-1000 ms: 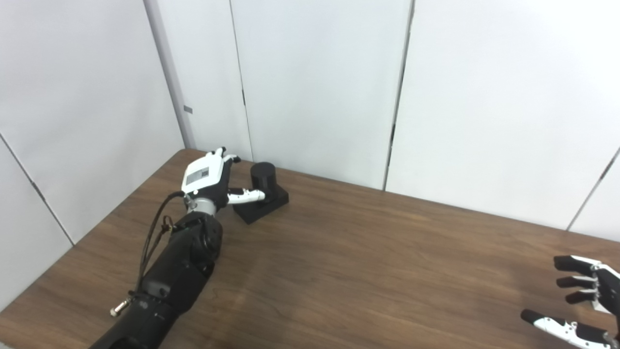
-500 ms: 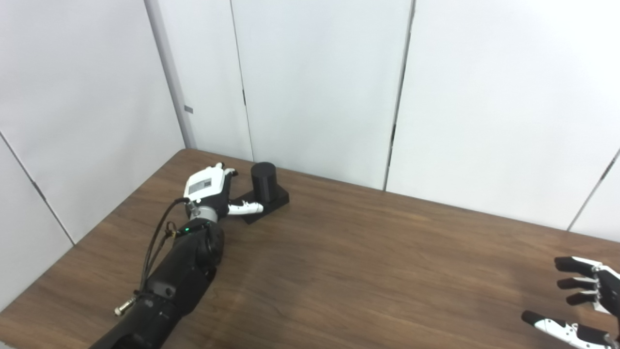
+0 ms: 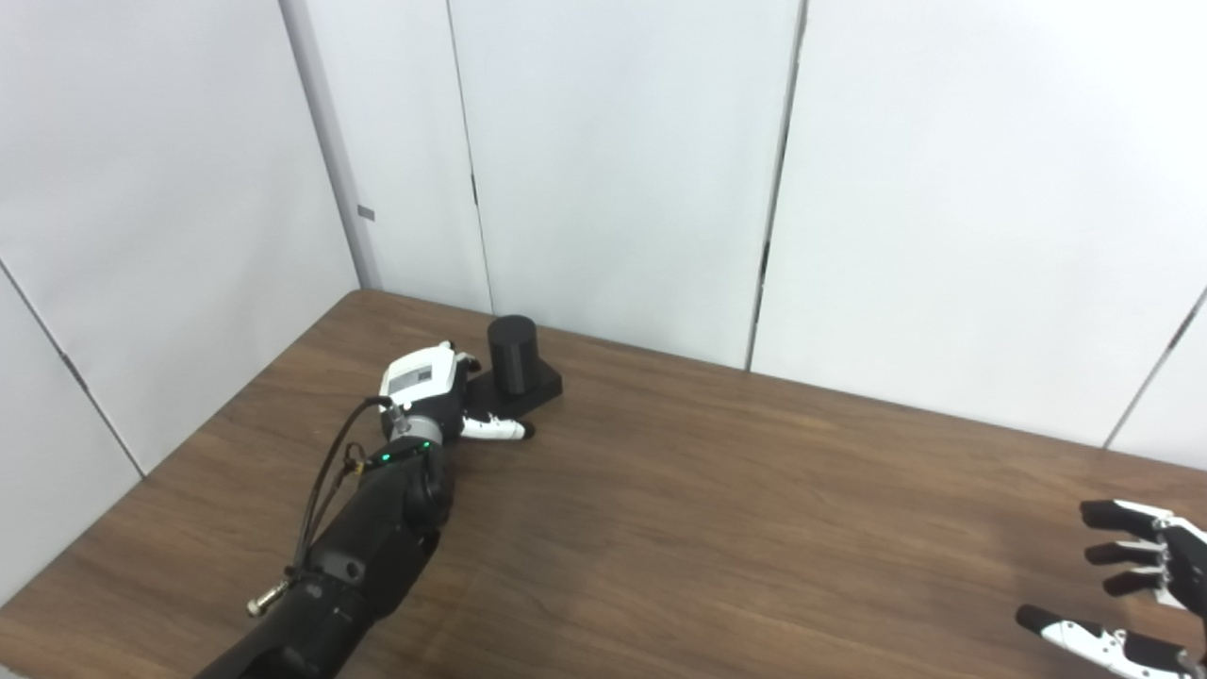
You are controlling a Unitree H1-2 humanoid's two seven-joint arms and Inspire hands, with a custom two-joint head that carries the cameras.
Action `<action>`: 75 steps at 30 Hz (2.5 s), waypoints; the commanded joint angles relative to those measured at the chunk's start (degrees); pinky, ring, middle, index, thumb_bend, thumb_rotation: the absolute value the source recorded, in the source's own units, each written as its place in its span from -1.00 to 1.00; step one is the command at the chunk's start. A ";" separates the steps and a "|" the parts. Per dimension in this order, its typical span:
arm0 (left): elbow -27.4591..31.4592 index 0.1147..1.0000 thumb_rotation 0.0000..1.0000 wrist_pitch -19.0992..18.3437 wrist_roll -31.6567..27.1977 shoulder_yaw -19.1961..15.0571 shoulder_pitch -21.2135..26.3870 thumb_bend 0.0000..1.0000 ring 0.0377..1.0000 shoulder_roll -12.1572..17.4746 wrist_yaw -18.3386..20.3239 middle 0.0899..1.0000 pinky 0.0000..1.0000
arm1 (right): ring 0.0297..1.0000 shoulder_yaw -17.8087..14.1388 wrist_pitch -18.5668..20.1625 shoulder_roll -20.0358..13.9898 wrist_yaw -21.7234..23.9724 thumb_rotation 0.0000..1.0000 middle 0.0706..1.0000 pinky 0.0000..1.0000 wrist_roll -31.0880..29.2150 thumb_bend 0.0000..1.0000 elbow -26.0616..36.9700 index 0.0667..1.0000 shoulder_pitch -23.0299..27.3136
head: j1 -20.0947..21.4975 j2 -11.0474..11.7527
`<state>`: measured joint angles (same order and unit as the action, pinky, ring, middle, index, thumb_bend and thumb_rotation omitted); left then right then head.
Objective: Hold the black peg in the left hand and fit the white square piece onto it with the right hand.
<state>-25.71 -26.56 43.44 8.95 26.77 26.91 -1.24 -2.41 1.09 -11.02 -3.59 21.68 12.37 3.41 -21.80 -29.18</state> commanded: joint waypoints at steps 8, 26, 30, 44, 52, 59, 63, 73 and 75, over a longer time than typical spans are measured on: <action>-2.73 0.60 -0.02 1.30 -0.43 0.96 4.39 1.00 1.00 2.07 -2.68 0.99 0.99 | 0.15 -0.16 -0.10 -0.44 -0.01 -1.00 0.32 -0.08 0.06 0.19 3.14 0.27 1.04 | 0.24 -0.32; -3.14 0.28 -0.26 4.15 -5.38 -0.26 3.15 0.81 1.00 3.19 -2.41 0.91 1.00 | 0.18 -0.63 -0.50 -0.58 0.30 -1.00 0.34 -0.08 -0.82 0.17 3.26 0.27 0.68 | 0.14 -1.36; -2.99 0.00 -0.45 6.25 -6.74 -0.03 2.57 0.64 0.99 3.70 -1.87 0.79 1.00 | 0.17 -0.70 -0.49 -0.62 0.18 -1.00 0.33 -0.07 -0.91 0.17 3.05 0.27 0.79 | 0.10 -1.48; 1.03 -0.18 -0.86 7.64 -6.86 3.72 1.20 0.04 0.82 5.66 4.79 0.63 0.81 | 0.13 -0.99 -0.80 -0.71 0.08 -1.00 0.32 -0.09 -1.14 0.16 2.77 0.26 1.14 | 0.27 -1.82; 2.37 -0.17 -0.89 17.79 -11.87 3.71 -0.48 0.04 0.85 6.47 7.32 0.71 0.81 | 0.13 -0.97 -1.15 -0.64 -0.17 -1.00 0.31 -0.10 -0.99 0.16 2.44 0.25 1.36 | 0.91 -1.78; 3.66 -0.16 -0.88 28.99 -11.83 5.26 -2.32 0.05 0.93 6.19 5.46 0.79 0.91 | 0.14 -1.00 -1.59 -0.69 -0.27 -1.00 0.31 -0.10 -1.19 0.16 1.92 0.24 1.47 | 1.11 -1.84; 3.21 -0.16 -0.88 35.18 -9.59 8.19 -2.52 0.05 0.91 6.16 4.63 0.78 0.83 | 0.14 -1.02 -1.66 -0.75 -0.16 -1.00 0.31 -0.11 -1.25 0.16 1.89 0.24 1.47 | 1.41 -2.02; 2.88 -0.16 -0.86 42.05 -4.24 15.46 -2.22 0.05 0.92 3.76 3.85 0.79 0.81 | 0.15 -1.00 -1.78 -0.57 -0.51 -1.00 0.32 -0.08 -0.93 0.17 1.54 0.25 1.58 | 3.44 -2.62; 4.04 -0.16 -0.85 40.91 -3.06 16.87 -2.12 0.04 0.93 3.16 4.84 0.80 0.83 | 0.16 -0.98 -1.53 -0.54 -0.25 -1.00 0.32 -0.07 -1.30 0.16 1.54 0.26 1.59 | 4.13 -2.81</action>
<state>-22.58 13.02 37.12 22.44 25.36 31.96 0.79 -2.98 1.47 -10.99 -3.11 20.67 12.82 3.15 -17.67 -31.90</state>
